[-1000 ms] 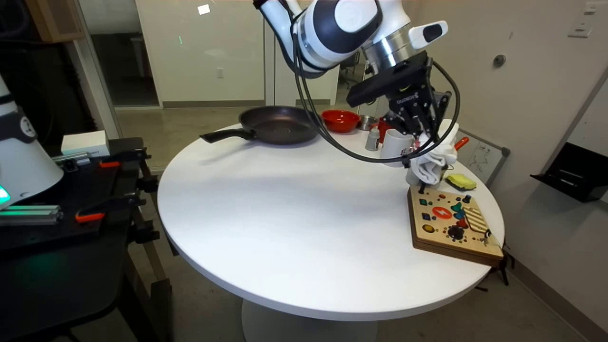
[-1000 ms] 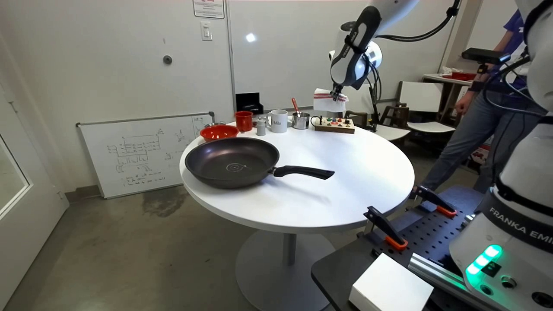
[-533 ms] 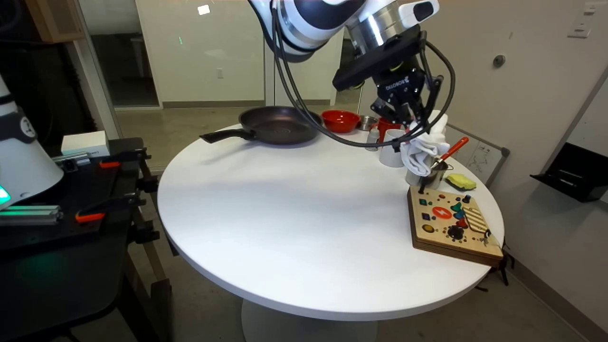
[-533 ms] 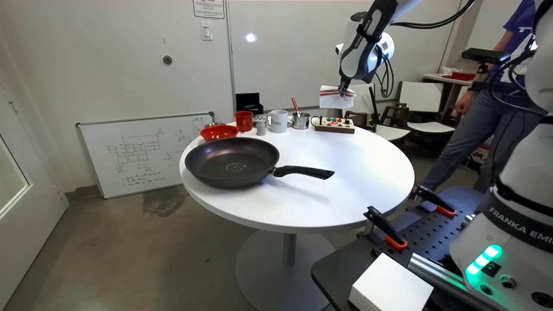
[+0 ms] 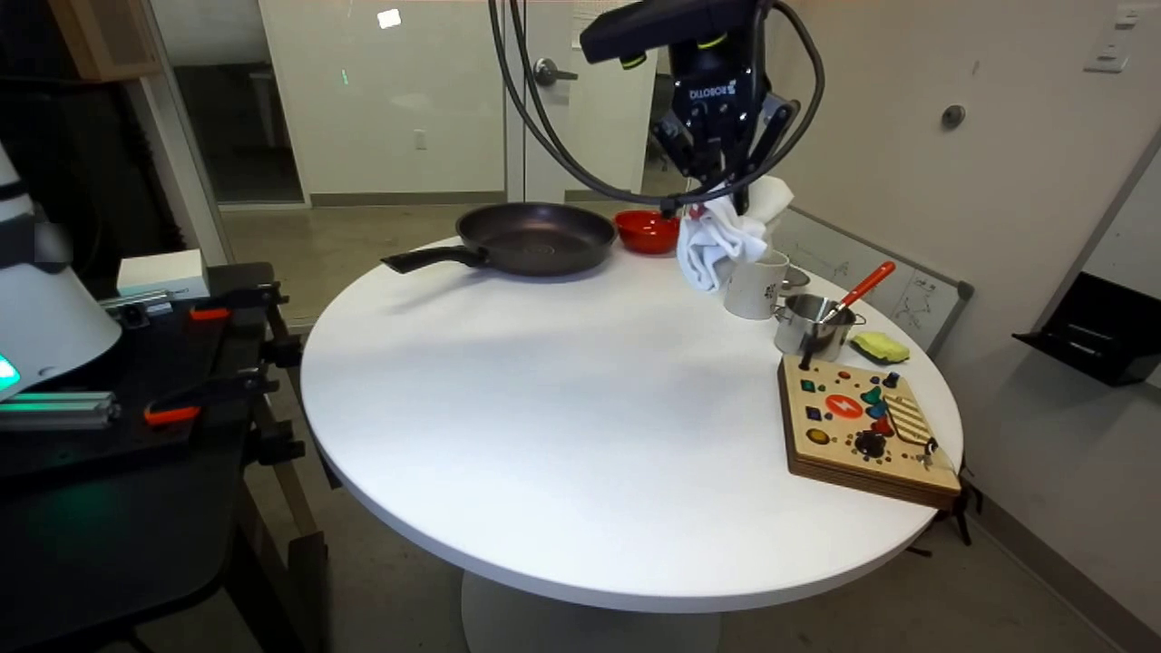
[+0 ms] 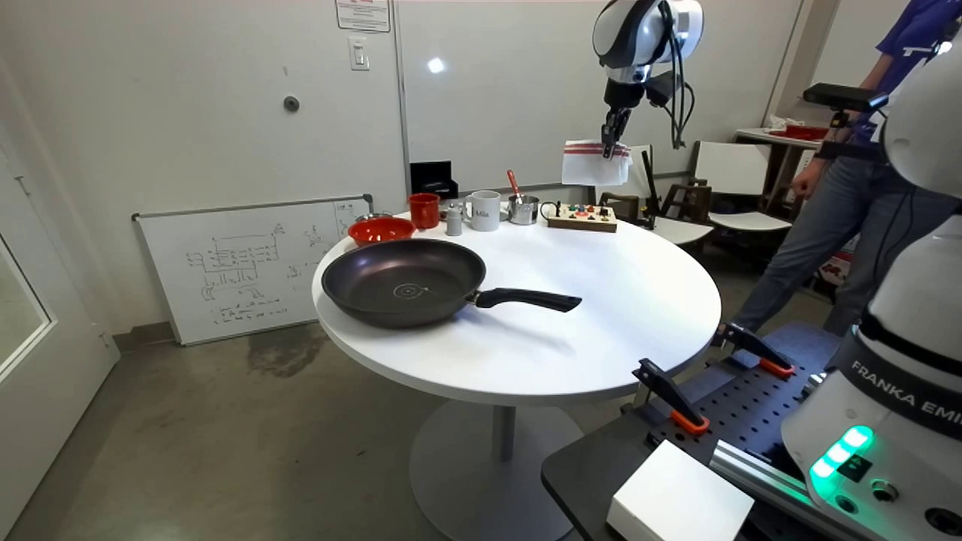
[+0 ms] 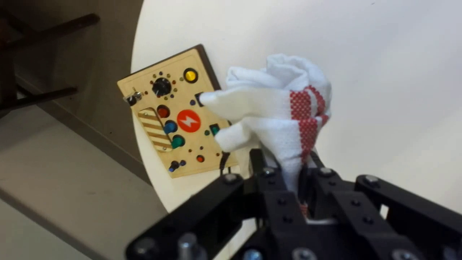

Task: Straighten the white towel

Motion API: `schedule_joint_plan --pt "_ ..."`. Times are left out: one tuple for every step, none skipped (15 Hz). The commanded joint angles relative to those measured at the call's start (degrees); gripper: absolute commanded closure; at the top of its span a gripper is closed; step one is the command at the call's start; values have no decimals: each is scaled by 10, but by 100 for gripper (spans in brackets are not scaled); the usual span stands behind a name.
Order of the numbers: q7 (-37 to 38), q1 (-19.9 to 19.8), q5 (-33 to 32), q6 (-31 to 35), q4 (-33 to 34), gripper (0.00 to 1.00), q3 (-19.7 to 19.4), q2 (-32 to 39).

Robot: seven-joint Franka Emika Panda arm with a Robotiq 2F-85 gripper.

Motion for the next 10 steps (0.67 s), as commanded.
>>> schedule_joint_plan --pt "-49 13 58 -88 -16 94 1 -24" --pt "-52 19 64 -105 -21 94 -1 -26" --pt "-54 25 72 -118 -27 94 -2 -29" --pt "-60 30 81 -132 -29 94 0 -27" --pt "-62 39 84 -144 -36 94 1 -24" --pt "-57 47 84 -152 -43 94 0 -25" --pt "-57 53 88 -160 -49 94 0 -28" --pt "-47 59 88 -159 -54 94 -2 -29" --pt "-49 63 88 -163 -56 94 -3 -30" --pt "-44 69 85 -165 -60 94 -5 -31"
